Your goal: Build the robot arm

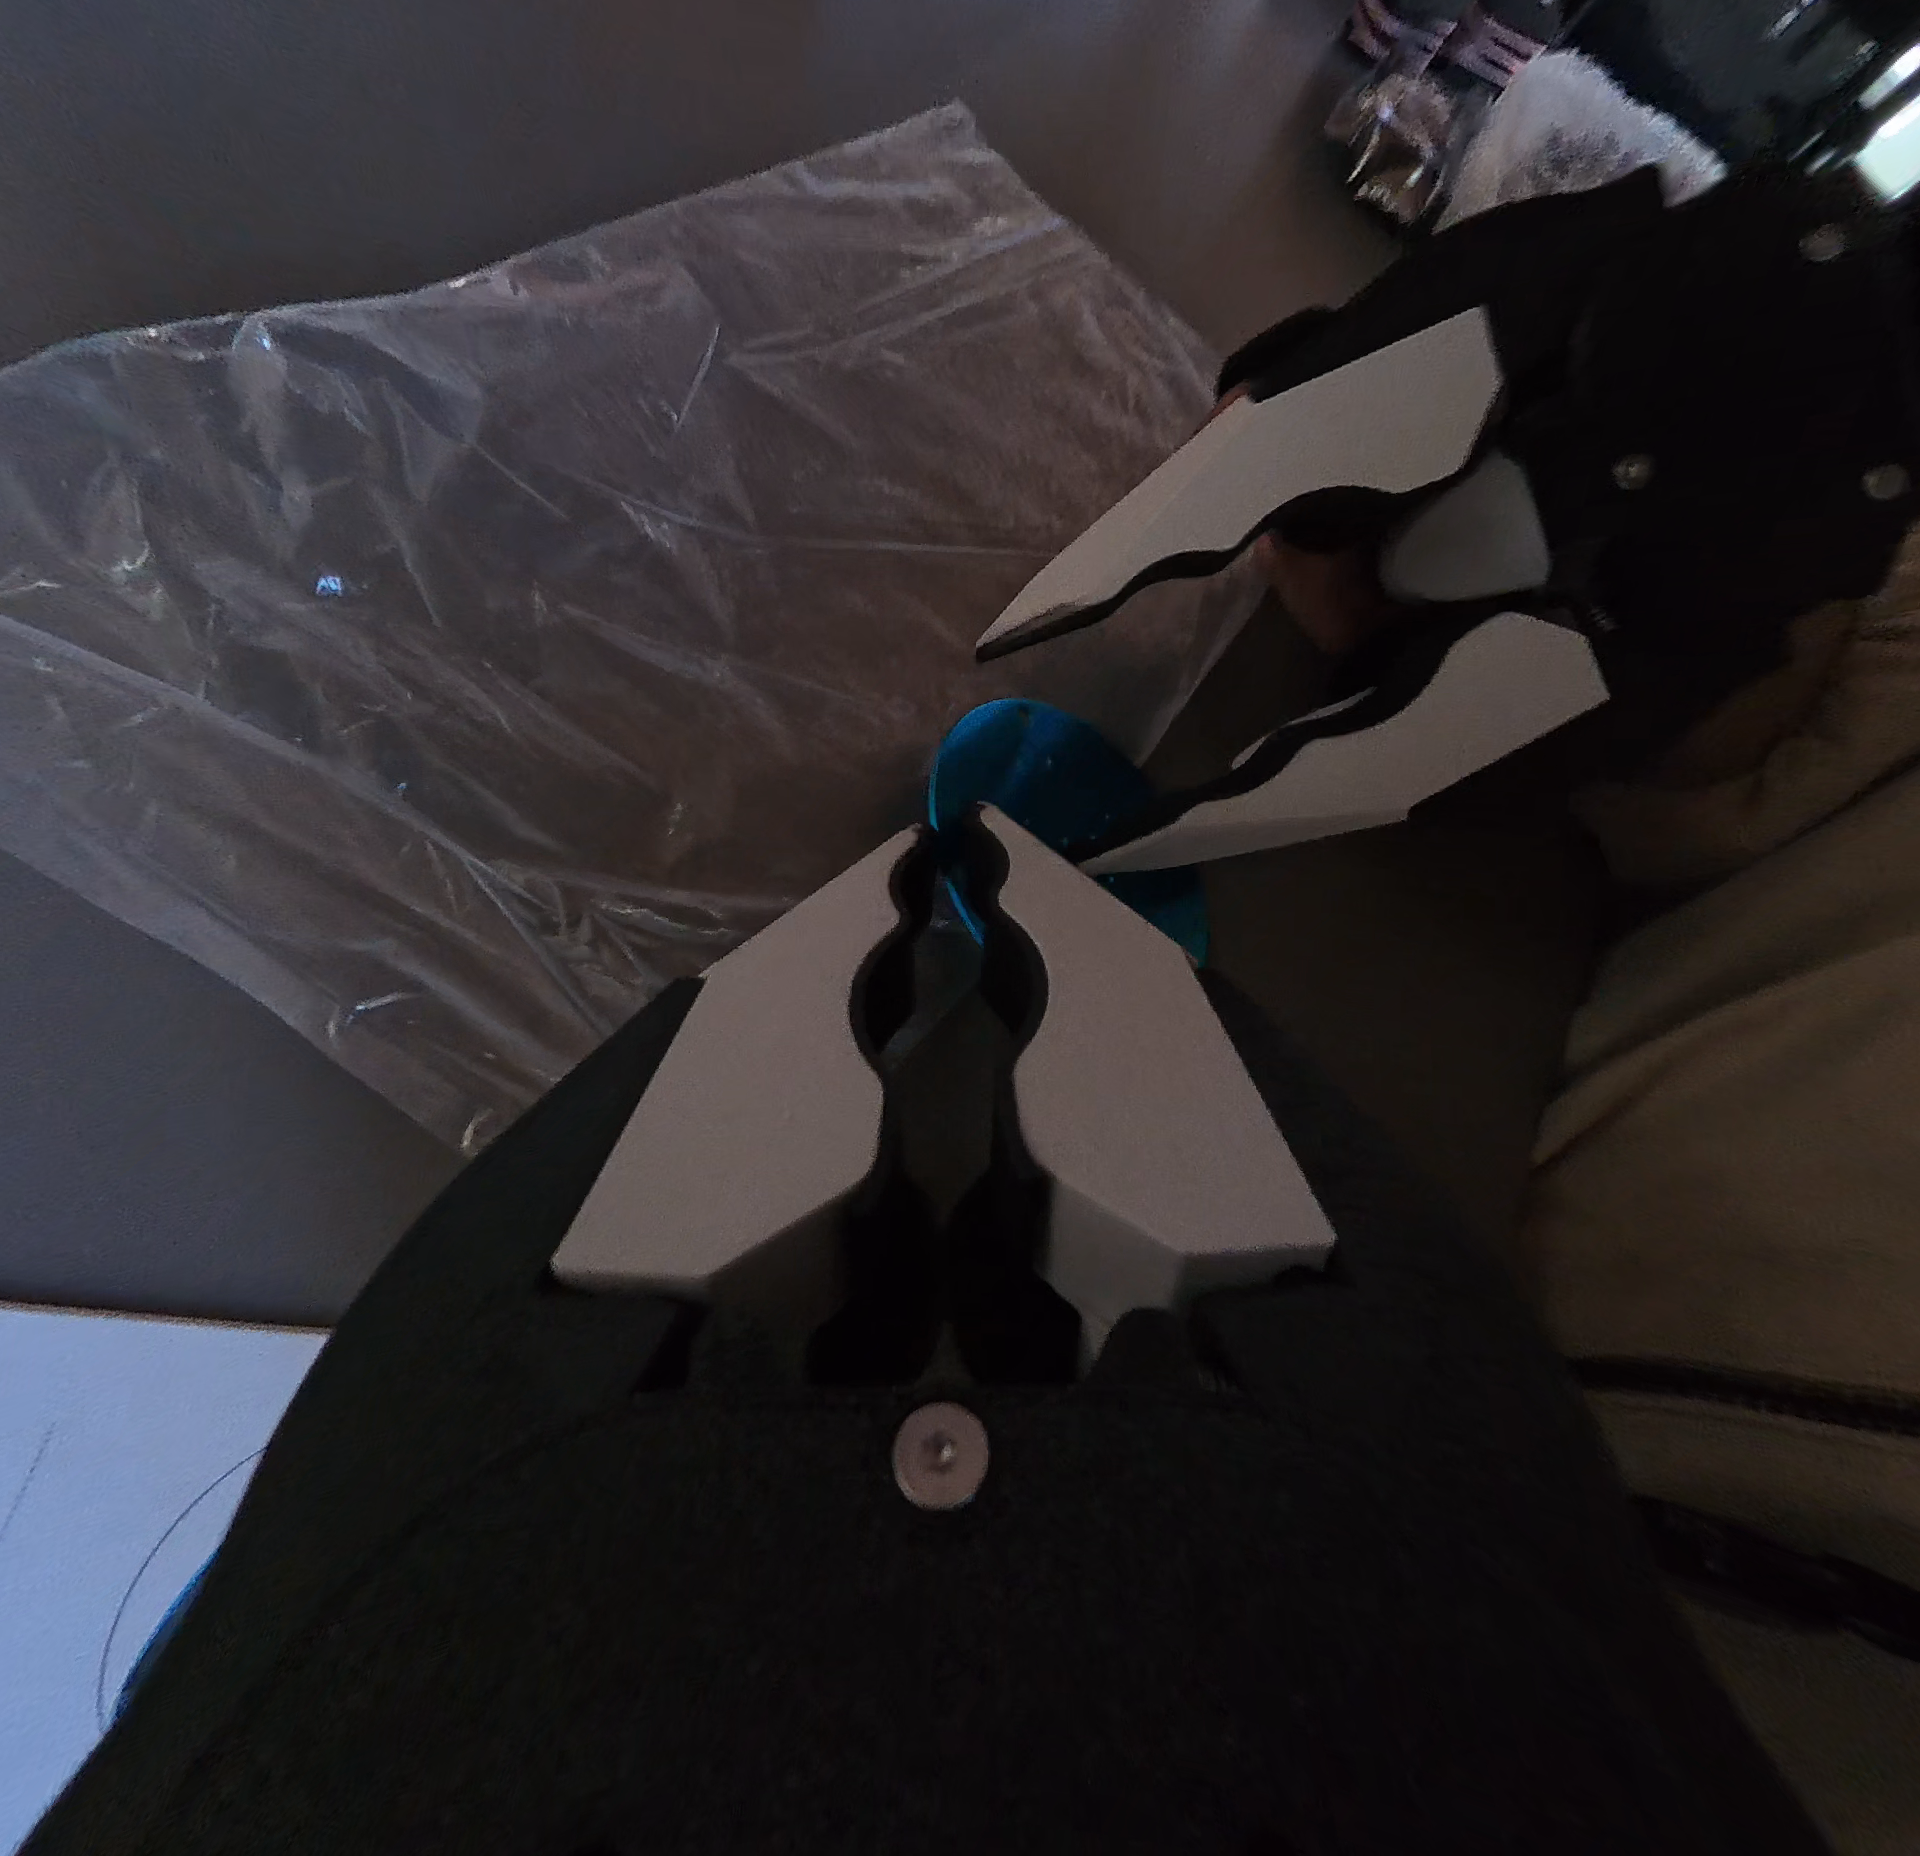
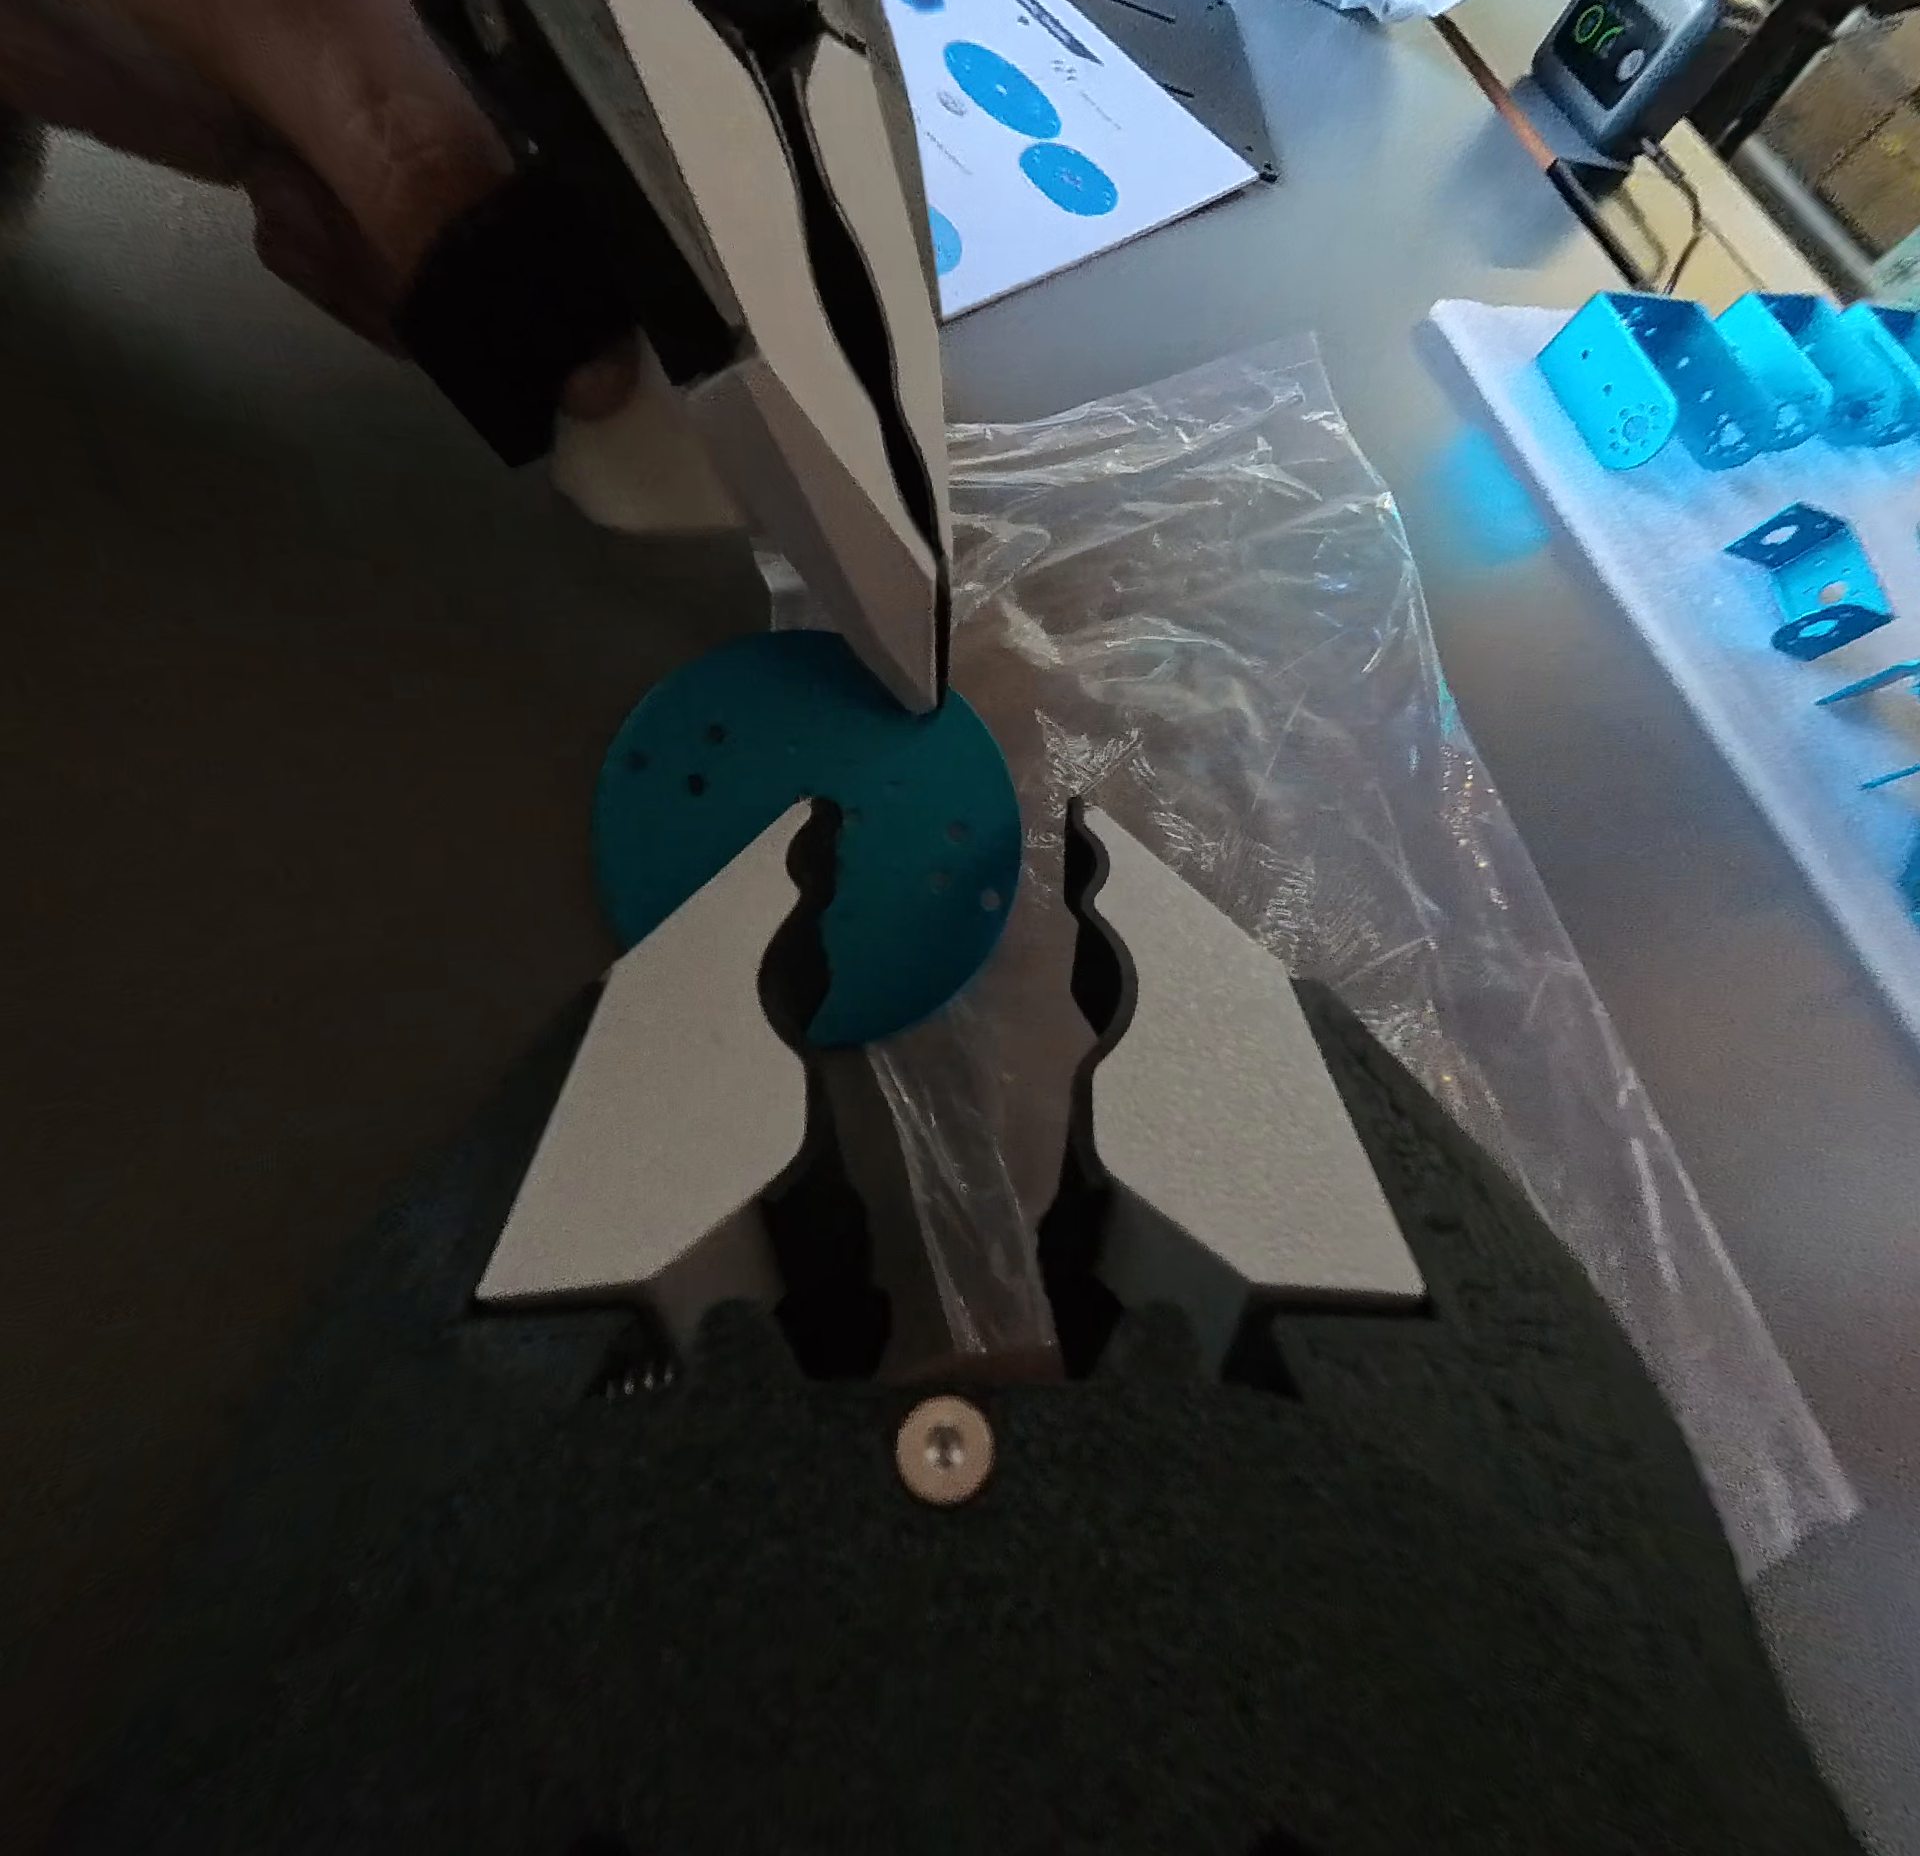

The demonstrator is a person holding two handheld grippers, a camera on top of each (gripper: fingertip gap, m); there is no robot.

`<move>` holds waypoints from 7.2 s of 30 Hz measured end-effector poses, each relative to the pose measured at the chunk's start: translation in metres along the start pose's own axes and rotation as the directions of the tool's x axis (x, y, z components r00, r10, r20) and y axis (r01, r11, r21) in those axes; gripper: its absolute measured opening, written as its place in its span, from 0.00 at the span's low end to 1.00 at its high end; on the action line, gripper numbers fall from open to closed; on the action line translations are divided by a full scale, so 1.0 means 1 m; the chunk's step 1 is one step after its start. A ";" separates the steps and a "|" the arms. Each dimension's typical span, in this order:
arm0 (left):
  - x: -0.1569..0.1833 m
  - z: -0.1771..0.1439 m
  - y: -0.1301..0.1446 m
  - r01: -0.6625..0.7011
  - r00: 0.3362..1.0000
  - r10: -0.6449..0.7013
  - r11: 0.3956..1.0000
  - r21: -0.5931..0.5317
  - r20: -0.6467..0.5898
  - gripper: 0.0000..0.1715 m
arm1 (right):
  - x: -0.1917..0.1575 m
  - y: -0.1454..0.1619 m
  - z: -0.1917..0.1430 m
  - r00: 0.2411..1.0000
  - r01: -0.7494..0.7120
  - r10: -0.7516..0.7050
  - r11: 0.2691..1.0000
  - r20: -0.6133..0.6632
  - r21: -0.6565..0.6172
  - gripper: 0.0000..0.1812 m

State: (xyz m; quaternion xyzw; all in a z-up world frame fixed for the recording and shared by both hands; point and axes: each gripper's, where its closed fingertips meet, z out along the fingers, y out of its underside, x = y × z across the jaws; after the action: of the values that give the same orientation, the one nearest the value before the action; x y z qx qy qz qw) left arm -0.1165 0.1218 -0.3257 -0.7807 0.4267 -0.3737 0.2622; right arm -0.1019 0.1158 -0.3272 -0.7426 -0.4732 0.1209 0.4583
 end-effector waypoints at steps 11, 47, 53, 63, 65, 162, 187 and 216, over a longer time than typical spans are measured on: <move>0.032 -0.010 -0.017 -0.008 0.977 0.036 0.991 0.134 -0.209 0.00 | -0.022 -0.002 -0.016 0.781 -0.353 0.351 0.930 0.516 -0.097 0.29; -0.036 -0.165 0.009 0.019 0.952 -0.138 0.917 0.399 0.273 0.14 | 0.049 -0.003 0.024 0.369 -0.777 0.784 0.555 0.500 -0.298 0.01; -0.038 -0.178 0.021 0.024 0.942 -0.161 0.909 0.417 0.296 0.15 | 0.051 0.000 0.024 0.370 -0.783 0.794 0.546 0.482 -0.298 0.02; -0.041 -0.176 0.019 0.020 0.936 -0.159 0.914 0.406 0.314 0.14 | 0.058 0.013 0.026 0.441 -0.776 0.811 0.560 0.385 -0.292 0.06; -0.042 -0.172 0.018 0.018 0.934 -0.156 0.918 0.395 0.320 0.14 | 0.060 0.015 0.026 0.465 -0.768 0.806 0.573 0.365 -0.286 0.06; -0.064 -0.341 0.150 0.005 0.610 -0.407 0.860 0.510 0.680 0.16 | 0.053 -0.019 -0.032 0.885 -0.378 0.407 0.911 -0.225 0.163 0.27; -0.156 -0.254 0.082 0.243 0.590 -0.452 0.890 0.386 0.669 0.21 | 0.103 -0.022 -0.028 0.916 -0.308 0.343 0.933 -0.207 0.186 0.26; -0.105 -0.253 0.100 0.204 0.577 -0.440 0.893 0.401 0.688 0.21 | 0.070 0.008 -0.022 0.907 -0.395 0.394 0.918 -0.146 0.027 0.25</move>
State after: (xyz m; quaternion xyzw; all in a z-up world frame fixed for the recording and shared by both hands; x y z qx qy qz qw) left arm -0.4054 0.1395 -0.2882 -0.8837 0.0677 -0.1063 0.4508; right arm -0.0472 0.1591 -0.3032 -0.8305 -0.2782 0.1546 0.4571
